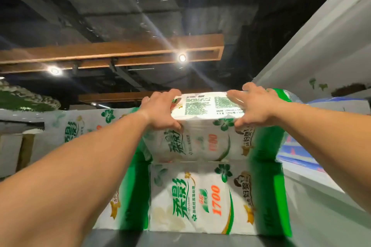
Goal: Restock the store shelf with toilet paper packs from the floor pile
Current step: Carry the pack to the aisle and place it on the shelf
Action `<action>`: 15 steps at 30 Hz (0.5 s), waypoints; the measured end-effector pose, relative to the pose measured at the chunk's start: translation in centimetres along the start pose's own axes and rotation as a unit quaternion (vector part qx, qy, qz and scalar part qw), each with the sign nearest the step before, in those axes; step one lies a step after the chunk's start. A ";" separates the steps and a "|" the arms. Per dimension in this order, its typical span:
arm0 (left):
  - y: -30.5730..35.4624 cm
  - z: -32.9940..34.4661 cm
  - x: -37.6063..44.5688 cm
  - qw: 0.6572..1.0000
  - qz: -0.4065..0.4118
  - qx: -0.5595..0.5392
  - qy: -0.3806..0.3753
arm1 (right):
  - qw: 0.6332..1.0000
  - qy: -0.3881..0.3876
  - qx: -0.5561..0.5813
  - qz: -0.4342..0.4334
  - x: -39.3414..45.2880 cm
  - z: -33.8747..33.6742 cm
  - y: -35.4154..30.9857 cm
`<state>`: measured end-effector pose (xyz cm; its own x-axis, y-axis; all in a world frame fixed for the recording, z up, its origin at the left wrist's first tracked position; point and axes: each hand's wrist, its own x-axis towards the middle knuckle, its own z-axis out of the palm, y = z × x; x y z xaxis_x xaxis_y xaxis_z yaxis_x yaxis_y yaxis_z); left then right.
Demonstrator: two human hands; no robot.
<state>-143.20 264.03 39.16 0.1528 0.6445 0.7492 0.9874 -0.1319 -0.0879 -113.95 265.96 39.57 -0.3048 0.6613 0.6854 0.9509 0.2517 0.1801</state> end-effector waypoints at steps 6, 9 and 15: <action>1.0 1.4 4.8 0.995 -0.062 0.040 -0.073 | 0.998 -0.007 -0.022 0.061 4.0 2.2 -0.6; 1.6 3.7 5.5 0.994 -0.086 0.061 -0.042 | 0.997 0.007 -0.017 0.078 5.4 3.8 -0.5; 1.1 6.9 6.9 0.994 -0.088 0.049 -0.042 | 0.999 0.030 -0.012 0.043 7.7 7.2 0.5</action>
<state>-140.79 273.53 39.66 -0.0243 0.7118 0.7019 0.9978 0.0603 -0.0267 -116.18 276.28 39.83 -0.2183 0.6362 0.7400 0.9748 0.1784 0.1341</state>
